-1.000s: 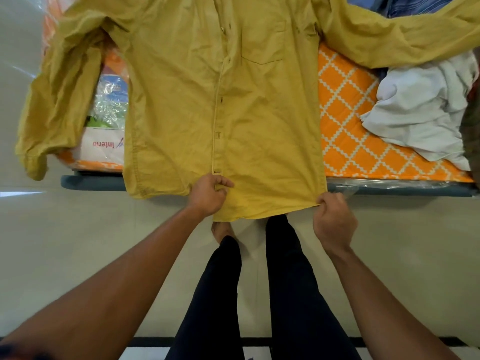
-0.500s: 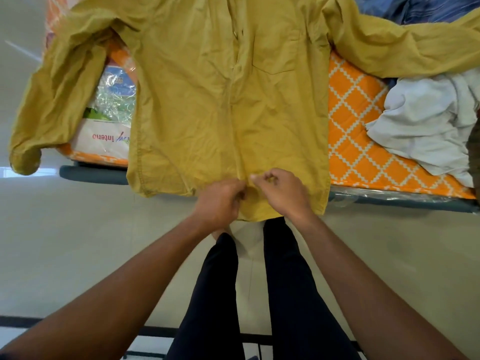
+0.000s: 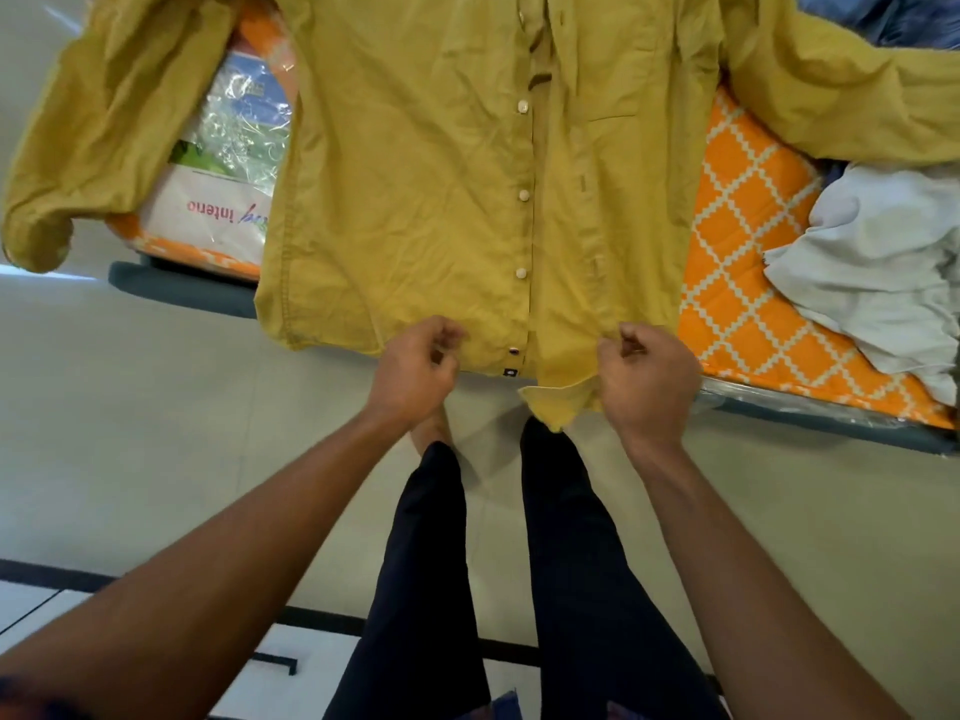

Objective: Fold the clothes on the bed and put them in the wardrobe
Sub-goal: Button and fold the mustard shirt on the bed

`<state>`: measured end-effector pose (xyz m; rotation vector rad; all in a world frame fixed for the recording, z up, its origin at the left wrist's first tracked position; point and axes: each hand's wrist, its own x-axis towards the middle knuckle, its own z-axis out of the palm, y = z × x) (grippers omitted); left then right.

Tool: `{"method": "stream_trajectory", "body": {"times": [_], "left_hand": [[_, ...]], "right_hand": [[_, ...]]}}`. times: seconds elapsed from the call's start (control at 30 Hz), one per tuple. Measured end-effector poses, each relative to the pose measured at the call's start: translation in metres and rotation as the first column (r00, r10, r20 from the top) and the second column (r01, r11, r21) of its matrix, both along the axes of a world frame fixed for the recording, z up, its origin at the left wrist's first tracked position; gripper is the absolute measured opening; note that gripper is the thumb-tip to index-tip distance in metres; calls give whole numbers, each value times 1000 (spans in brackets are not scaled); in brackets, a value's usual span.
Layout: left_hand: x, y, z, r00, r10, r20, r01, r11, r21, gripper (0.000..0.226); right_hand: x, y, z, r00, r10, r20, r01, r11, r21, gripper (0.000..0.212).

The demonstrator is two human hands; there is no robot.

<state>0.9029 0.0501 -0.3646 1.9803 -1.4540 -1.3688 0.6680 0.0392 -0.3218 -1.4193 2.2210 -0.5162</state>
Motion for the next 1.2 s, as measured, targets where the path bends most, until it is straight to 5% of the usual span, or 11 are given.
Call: {"method": "stream_trajectory", "body": {"times": [0.1, 0.2, 0.3, 0.43, 0.63, 1.0, 1.1, 1.2], "left_hand": [[0, -10, -2, 977, -190, 93, 194, 980, -41, 38], [-13, -17, -3, 939, -324, 113, 328, 945, -18, 40], [-26, -17, -7, 916, -376, 140, 383, 923, -26, 35], [-41, -12, -12, 864, -411, 290, 455, 884, -105, 22], [-53, -22, -15, 888, -332, 318, 363, 931, -42, 11], [-71, -18, -15, 921, -192, 340, 203, 979, 1, 7], [-72, -19, -13, 918, -208, 339, 222, 975, -4, 8], [-71, -18, -11, 948, -148, 281, 155, 988, -2, 6]], "right_hand": [[-25, 5, 17, 988, -155, -26, 146, 967, -209, 13], [-22, 15, 22, 998, -58, -40, 43, 948, -314, 9], [5, 29, -2, 990, 132, -52, -140, 971, -193, 4], [46, 41, -38, 968, 192, 161, -206, 976, 73, 11], [58, 33, -48, 797, -337, 502, 200, 931, 307, 29], [29, 16, -44, 734, -309, 605, 77, 923, 378, 19], [29, 19, -51, 787, -295, 542, 64, 913, 403, 8], [31, 34, -54, 782, -373, 499, 165, 896, 412, 33]]}}
